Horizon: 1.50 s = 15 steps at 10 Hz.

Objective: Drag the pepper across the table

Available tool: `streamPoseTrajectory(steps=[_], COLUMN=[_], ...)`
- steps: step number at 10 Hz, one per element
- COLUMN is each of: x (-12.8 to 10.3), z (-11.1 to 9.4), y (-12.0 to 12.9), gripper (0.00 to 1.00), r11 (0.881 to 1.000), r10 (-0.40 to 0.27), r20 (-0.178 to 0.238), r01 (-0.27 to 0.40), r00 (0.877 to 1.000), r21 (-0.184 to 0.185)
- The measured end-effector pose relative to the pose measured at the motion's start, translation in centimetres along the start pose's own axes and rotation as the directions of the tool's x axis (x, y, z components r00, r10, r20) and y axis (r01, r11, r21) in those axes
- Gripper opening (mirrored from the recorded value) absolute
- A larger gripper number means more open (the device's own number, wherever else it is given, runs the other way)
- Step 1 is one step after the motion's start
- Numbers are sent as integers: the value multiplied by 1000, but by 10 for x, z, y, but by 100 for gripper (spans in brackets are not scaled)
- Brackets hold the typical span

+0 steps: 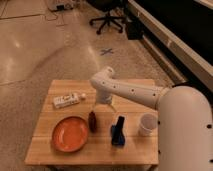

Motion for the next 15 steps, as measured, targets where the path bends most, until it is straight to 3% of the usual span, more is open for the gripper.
streamPoseTrajectory(steps=[3,6,9,11,12,15], x=[-8,-19,-33,-39,-43,-42], z=[25,31,31,28,26,22], y=[-34,-42,-46,-50,-52,-50], gripper=[80,80,77,61,47,19], r11=[999,997,996,996,996,996], r10=[-46,-75,-84,-91,-93,-88], r20=[49,82,116,129,138,146], r01=[46,76,85,91,93,86], r00=[998,994,990,987,986,985], r21=[1,-12,-3,5,10,18])
